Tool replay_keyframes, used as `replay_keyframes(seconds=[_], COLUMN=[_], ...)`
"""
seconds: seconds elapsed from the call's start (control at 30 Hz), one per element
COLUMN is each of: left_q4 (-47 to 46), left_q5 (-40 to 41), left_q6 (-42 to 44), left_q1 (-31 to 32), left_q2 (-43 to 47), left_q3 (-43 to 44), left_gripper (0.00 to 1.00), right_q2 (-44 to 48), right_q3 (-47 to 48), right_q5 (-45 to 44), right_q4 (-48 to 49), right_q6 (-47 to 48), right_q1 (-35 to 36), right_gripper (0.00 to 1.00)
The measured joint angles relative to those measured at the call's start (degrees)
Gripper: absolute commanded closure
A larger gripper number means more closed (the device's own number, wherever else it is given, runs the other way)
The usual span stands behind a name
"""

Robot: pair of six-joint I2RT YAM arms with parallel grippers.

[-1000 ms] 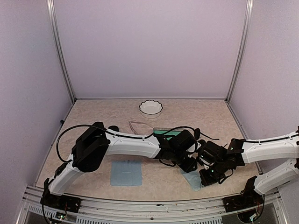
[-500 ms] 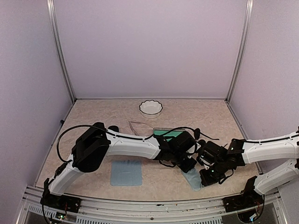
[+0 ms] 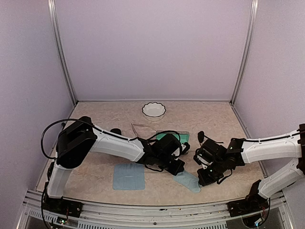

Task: Organize the sunglasses
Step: Place the folded cleaning cloth in the sunglasses case.

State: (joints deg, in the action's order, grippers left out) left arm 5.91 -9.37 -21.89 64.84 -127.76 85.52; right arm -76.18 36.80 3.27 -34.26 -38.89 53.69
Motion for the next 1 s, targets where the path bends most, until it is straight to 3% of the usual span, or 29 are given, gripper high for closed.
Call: replay_keyframes(seconds=[0.4, 1.0], left_q4=[-3.72, -7.8], left_q5=[2.47, 5.68], left_q6=[-4.46, -4.87], left_q1=[-1.57, -4.57], left_q2=[8.31, 14.03], left_q3=[-12.39, -13.92], left_gripper=[1.0, 1.0], right_q2=[-10.43, -16.24], right_q3=[9.99, 21.84], right_q5=[-1.03, -7.96], right_q4=[-0.39, -7.45], right_q6=[8.57, 19.96], right_q1=[-0.39, -5.44], right_gripper=[1.0, 1.0])
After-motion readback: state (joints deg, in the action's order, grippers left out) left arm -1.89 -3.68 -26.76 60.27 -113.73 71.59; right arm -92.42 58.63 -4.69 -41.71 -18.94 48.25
